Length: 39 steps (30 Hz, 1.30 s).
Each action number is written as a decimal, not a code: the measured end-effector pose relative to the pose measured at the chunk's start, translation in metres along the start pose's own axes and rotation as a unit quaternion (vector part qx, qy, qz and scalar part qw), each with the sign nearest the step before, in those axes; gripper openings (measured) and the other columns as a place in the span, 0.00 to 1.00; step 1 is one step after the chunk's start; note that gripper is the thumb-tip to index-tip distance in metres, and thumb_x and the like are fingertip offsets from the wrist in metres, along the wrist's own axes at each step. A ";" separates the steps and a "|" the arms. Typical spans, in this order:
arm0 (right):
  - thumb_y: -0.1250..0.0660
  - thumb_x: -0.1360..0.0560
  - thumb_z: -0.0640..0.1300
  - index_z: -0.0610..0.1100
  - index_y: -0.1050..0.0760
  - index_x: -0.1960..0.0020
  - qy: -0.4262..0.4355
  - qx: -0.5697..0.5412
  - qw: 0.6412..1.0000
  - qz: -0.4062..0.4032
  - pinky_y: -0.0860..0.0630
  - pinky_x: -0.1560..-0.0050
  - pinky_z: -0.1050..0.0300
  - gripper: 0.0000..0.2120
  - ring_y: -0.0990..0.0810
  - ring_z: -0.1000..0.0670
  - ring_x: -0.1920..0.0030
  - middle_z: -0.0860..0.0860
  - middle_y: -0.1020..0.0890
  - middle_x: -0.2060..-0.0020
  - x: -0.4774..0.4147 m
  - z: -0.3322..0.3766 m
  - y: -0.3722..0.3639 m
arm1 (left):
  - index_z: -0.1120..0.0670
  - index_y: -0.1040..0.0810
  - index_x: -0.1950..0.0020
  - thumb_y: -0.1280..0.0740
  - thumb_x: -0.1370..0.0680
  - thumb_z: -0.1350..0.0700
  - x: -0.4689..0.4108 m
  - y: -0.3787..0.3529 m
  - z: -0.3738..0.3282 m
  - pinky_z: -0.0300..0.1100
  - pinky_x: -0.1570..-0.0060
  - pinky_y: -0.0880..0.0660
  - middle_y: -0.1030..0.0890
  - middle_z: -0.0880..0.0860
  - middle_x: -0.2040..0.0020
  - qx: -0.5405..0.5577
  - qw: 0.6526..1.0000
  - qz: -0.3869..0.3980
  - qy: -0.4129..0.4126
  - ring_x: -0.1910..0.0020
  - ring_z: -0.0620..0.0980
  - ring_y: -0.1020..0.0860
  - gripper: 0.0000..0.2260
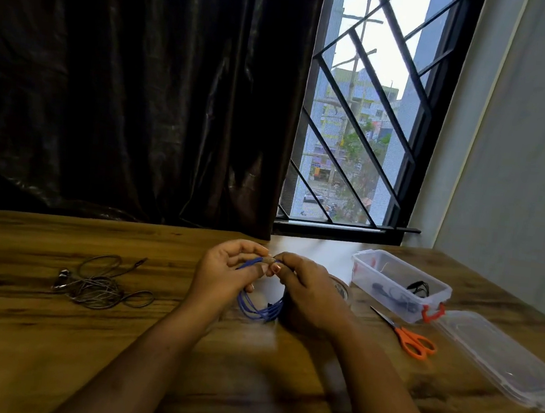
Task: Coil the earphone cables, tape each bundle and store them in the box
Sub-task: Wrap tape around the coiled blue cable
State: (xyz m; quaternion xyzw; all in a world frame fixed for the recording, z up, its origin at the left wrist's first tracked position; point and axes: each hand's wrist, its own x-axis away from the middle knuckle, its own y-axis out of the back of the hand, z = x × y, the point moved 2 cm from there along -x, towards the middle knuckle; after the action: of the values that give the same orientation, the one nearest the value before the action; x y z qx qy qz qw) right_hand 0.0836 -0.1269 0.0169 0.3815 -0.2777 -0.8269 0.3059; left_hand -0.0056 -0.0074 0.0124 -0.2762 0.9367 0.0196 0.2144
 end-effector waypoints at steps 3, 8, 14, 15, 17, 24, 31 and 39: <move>0.42 0.19 0.47 0.51 0.25 0.51 0.004 0.026 1.000 0.005 0.34 0.62 0.63 0.08 0.28 0.59 0.60 0.57 0.26 0.61 0.001 -0.002 -0.001 | 0.54 0.21 0.56 0.29 0.28 0.66 -0.001 0.001 -0.001 0.33 0.74 0.29 0.16 0.54 0.56 0.009 1.000 0.003 -0.006 0.64 0.44 0.20 0.07; 0.41 0.19 0.48 0.50 0.22 0.47 0.007 0.047 0.999 -0.001 0.35 0.63 0.65 0.09 0.27 0.59 0.60 0.55 0.24 0.59 0.001 -0.004 -0.003 | 0.53 0.23 0.52 0.31 0.27 0.67 -0.003 -0.001 -0.002 0.33 0.77 0.31 0.16 0.51 0.58 0.009 1.000 0.002 -0.017 0.68 0.40 0.20 0.10; 0.41 0.19 0.47 0.46 0.21 0.46 0.008 0.045 0.998 -0.031 0.36 0.63 0.70 0.10 0.28 0.56 0.59 0.53 0.23 0.58 0.001 0.000 0.001 | 0.54 0.27 0.39 0.32 0.25 0.63 -0.005 0.003 0.000 0.33 0.74 0.28 0.20 0.48 0.49 0.015 1.000 -0.010 0.024 0.73 0.39 0.24 0.16; 0.41 0.20 0.47 0.46 0.21 0.46 0.009 0.050 0.998 -0.033 0.36 0.63 0.70 0.10 0.28 0.57 0.59 0.53 0.24 0.58 0.001 0.000 0.000 | 0.55 0.25 0.41 0.32 0.25 0.60 -0.004 0.003 0.002 0.32 0.74 0.28 0.18 0.49 0.51 -0.006 0.999 -0.005 0.044 0.75 0.39 0.25 0.13; 0.41 0.20 0.47 0.47 0.22 0.45 0.009 0.057 0.998 -0.031 0.35 0.62 0.69 0.10 0.27 0.56 0.57 0.54 0.23 0.56 0.002 0.000 -0.001 | 0.57 0.20 0.47 0.33 0.24 0.56 -0.002 0.004 0.006 0.32 0.75 0.30 0.17 0.51 0.58 -0.043 0.997 0.012 0.069 0.76 0.41 0.27 0.09; 0.40 0.20 0.48 0.46 0.21 0.44 0.000 0.050 0.998 -0.027 0.26 0.53 0.57 0.11 0.23 0.53 0.53 0.51 0.20 0.51 0.003 0.006 0.000 | 0.59 0.18 0.56 0.31 0.25 0.59 -0.004 0.007 0.008 0.34 0.74 0.29 0.18 0.47 0.70 -0.073 0.996 0.003 0.043 0.74 0.46 0.26 0.04; 0.38 0.21 0.49 0.47 0.22 0.46 -0.017 0.042 0.999 -0.024 0.28 0.60 0.59 0.09 0.24 0.54 0.59 0.52 0.20 0.58 0.004 0.003 -0.002 | 0.57 0.19 0.58 0.30 0.26 0.62 -0.004 0.006 0.007 0.32 0.75 0.30 0.20 0.49 0.67 -0.073 0.997 -0.010 0.007 0.76 0.39 0.27 0.02; 0.30 0.26 0.50 0.51 0.25 0.51 -0.036 -0.041 0.998 -0.035 0.32 0.71 0.70 0.07 0.27 0.61 0.72 0.54 0.23 0.71 0.003 0.001 0.000 | 0.52 0.22 0.57 0.35 0.23 0.62 -0.004 0.004 0.008 0.30 0.73 0.31 0.20 0.49 0.60 -0.073 0.996 -0.047 -0.016 0.69 0.42 0.27 0.06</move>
State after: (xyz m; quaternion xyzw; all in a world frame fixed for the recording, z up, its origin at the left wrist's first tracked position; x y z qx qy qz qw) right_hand 0.0806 -0.1290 0.0161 0.3482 -0.2403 -0.8610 0.2822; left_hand -0.0011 -0.0009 0.0068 -0.3347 0.9152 0.0825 0.2088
